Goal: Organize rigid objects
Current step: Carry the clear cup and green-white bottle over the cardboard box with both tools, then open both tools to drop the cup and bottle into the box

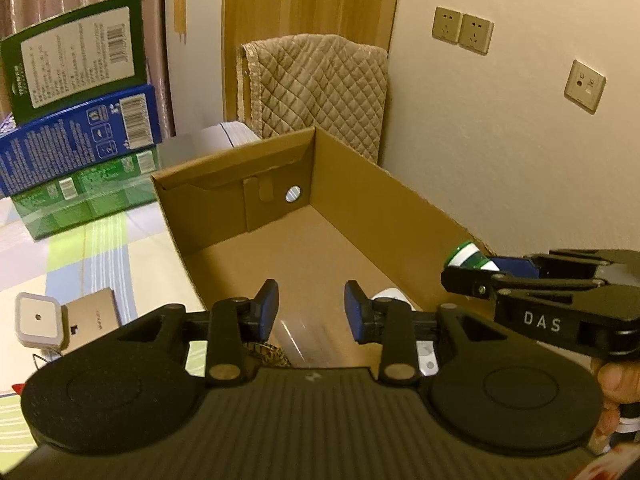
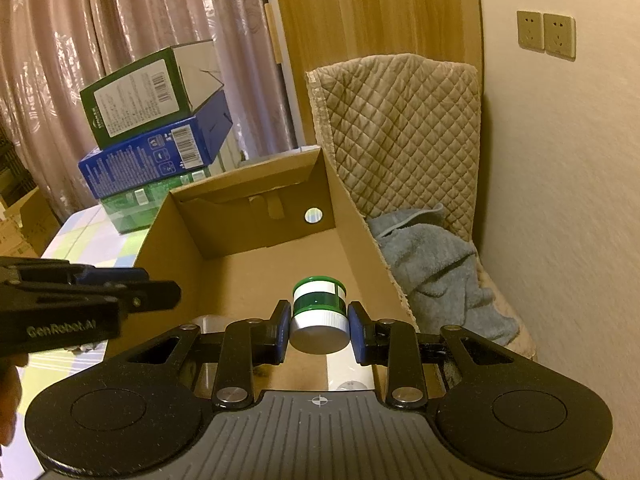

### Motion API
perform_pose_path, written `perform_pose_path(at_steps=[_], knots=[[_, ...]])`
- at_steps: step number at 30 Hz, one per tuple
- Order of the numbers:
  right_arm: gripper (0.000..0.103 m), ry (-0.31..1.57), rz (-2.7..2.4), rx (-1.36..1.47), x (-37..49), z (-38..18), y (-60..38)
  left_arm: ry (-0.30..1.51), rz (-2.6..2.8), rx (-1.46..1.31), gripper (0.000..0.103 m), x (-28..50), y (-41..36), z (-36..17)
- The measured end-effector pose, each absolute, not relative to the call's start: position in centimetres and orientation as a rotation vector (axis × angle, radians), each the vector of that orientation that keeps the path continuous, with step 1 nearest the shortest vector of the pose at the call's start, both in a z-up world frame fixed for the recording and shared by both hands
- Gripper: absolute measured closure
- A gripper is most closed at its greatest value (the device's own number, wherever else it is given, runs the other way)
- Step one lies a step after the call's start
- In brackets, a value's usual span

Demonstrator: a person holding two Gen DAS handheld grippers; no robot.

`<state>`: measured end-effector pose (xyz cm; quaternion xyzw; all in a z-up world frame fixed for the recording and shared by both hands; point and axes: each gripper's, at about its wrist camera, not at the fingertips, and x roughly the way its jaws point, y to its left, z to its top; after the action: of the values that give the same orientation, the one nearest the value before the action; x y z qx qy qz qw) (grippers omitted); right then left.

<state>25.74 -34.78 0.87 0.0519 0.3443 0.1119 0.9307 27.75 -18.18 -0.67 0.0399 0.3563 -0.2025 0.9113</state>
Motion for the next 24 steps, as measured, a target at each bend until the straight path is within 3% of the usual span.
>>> perform_pose_path(at_steps=[24], knots=[[0.076, 0.714, 0.261, 0.122, 26.9, 1.0, -33.7, 0.699, -0.382, 0.028, 0.072, 26.4, -15.5, 1.3]])
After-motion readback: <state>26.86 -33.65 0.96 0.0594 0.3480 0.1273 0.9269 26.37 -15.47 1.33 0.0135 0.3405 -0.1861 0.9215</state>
